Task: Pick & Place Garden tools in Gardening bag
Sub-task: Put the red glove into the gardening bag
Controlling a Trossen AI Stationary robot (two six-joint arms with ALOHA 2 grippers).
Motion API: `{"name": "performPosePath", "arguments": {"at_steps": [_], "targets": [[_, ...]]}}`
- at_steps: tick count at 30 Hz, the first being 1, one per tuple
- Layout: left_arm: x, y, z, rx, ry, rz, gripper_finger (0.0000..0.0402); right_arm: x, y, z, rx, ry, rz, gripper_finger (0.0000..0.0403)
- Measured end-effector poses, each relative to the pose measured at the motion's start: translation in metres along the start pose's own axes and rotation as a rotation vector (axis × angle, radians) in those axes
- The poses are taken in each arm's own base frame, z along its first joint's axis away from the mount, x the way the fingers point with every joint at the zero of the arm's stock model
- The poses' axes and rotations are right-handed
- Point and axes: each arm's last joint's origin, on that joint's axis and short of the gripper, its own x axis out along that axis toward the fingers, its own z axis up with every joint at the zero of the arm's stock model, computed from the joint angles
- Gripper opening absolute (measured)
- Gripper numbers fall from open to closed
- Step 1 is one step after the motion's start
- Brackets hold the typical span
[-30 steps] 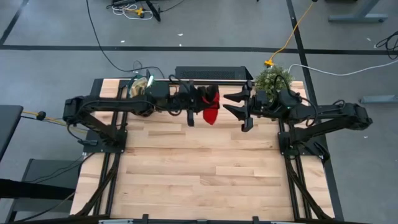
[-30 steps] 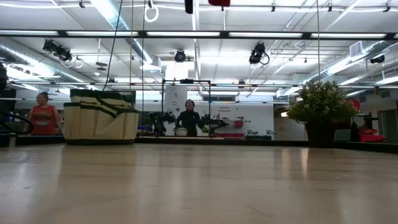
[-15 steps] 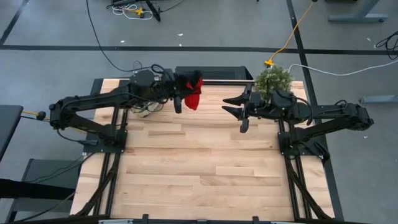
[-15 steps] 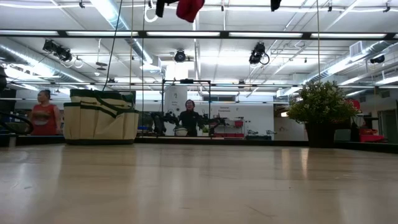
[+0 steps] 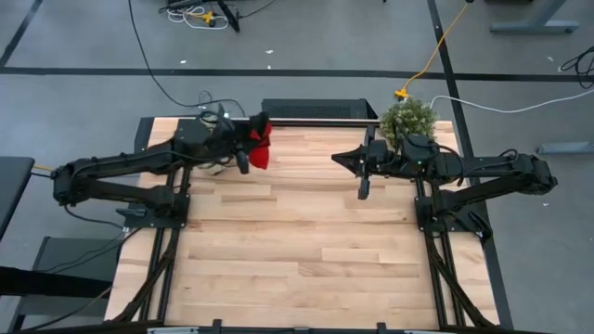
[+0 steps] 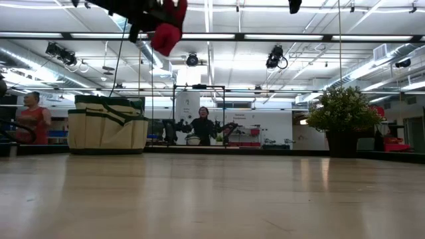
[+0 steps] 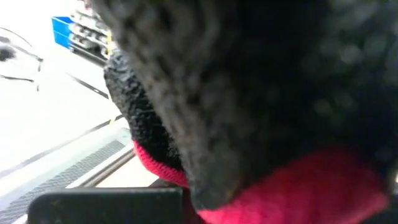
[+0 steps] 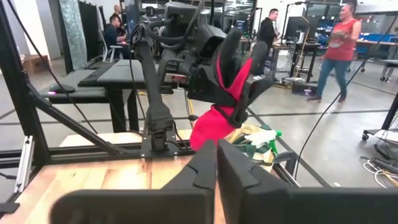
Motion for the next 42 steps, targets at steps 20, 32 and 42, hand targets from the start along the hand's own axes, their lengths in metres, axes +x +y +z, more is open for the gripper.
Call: {"name": "performPosePath", "arguments": {"at_steps": [20,32,42], "targets": [[-0.051,0.067,-0.008,0.025,0.056,0.354,0.0057,0.000,0.000,0.000,0.002,0.004,-0.002,0.0001],[-0.078,0.088,-0.016,0.021,0.154,0.603,0.0057,0.000,0.000,0.000,0.003,0.004,-0.002,0.0000],[-0.083,0.092,-0.022,0.031,0.217,0.702,0.0057,0.000,0.000,-0.001,0.002,0.006,-0.002,0.0000]]}}
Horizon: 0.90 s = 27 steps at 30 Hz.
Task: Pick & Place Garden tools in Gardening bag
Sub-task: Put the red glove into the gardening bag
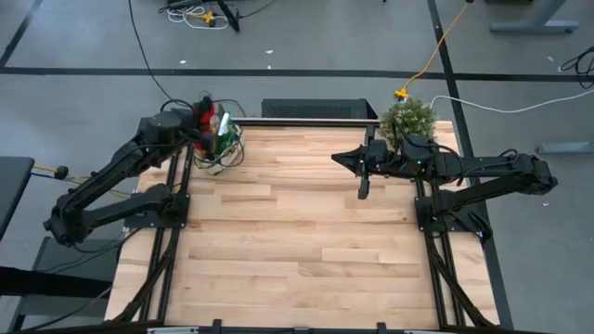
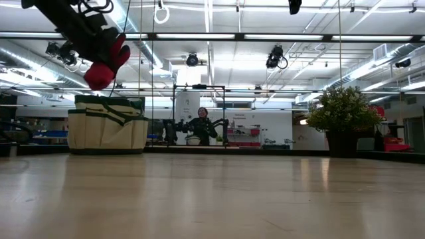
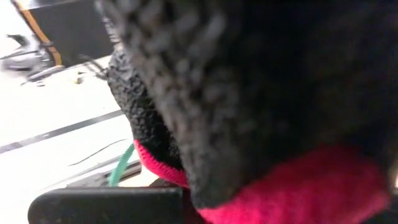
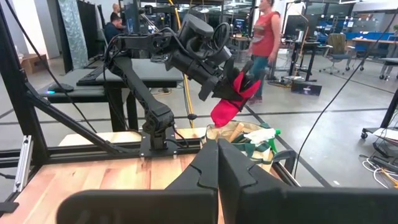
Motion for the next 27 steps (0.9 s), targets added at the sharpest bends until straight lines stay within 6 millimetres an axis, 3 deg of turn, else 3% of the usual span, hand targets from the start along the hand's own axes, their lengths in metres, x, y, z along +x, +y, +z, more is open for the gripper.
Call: {"name": "performPosePath", "arguments": {"at_steps": [11,27], "targets": [[0.005,-0.001,-0.005,-0.001,0.057,0.043,0.0057,0.000,0.000,0.000,0.000,0.002,0.000,0.0000],[0.038,-0.010,-0.012,0.036,0.182,0.136,0.0057,0.000,0.000,0.000,0.000,0.003,0.000,0.0000]]}}
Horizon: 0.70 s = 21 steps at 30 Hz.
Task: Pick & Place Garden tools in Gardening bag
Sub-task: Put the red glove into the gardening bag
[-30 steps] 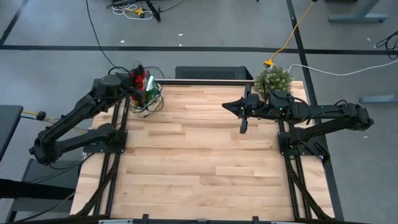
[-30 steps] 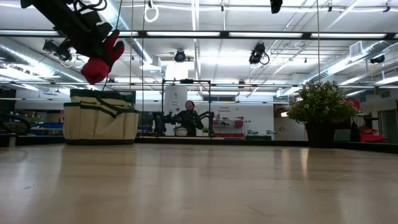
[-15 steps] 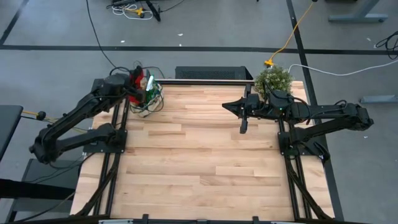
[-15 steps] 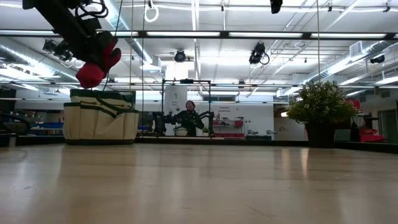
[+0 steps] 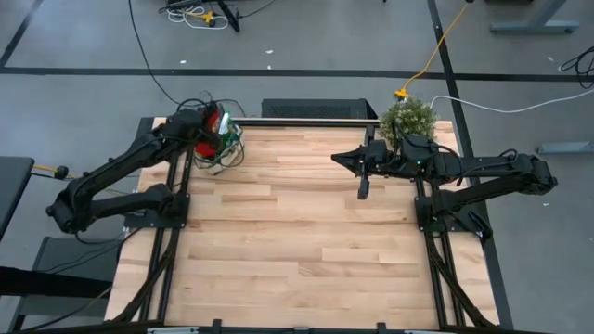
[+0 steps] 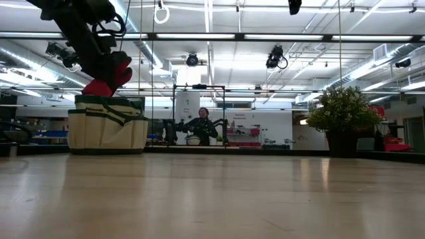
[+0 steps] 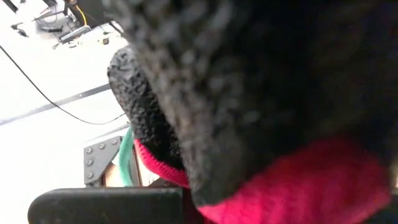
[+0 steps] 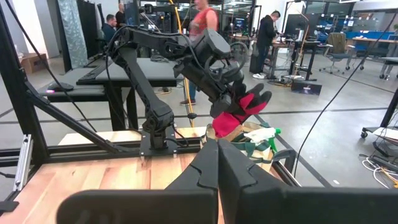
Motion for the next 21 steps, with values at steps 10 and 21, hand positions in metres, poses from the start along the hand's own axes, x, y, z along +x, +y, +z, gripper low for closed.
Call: {"name": "performPosePath", "arguments": {"at_steps": [10,21], "targets": [[0.0061,-0.0029,-0.0015,-0.036,0.033,0.005,0.0060,0.0000,0.0000,0.0000,0.000,0.000,0.000,0.0000],[0.0055,-0.0008,-0.0093,-0.055,0.107,0.027,0.0127,0.0000,0.0000,0.0000,0.000,0.000,0.000,0.0000]]}}
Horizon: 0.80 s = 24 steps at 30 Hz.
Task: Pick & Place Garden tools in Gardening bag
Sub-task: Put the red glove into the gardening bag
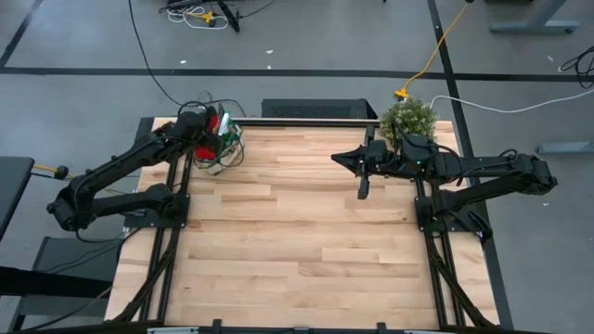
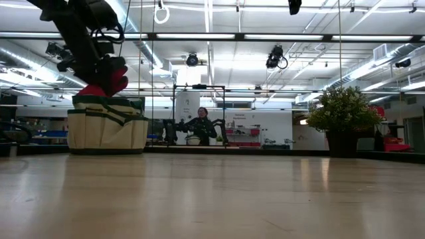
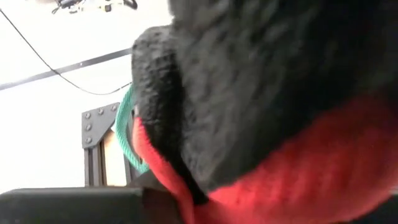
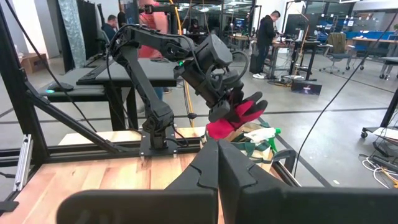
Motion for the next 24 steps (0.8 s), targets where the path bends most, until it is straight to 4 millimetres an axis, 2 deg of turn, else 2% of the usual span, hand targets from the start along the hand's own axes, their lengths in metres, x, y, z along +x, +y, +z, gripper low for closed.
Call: {"name": "performPosePath", "arguments": {"at_steps": [12,17,24], "targets": [[0.000,0.000,-0.001,-0.034,0.005,0.002,0.0248,0.000,0.000,0.000,0.000,0.000,0.000,0.0000],[0.000,-0.001,0.003,-0.015,-0.028,-0.010,0.0260,0.000,0.000,0.000,0.000,0.000,0.000,0.0000],[-0.001,-0.003,0.010,-0.041,-0.092,-0.036,0.0251,0.000,0.000,0.000,0.014,-0.001,0.000,0.0000]]}}
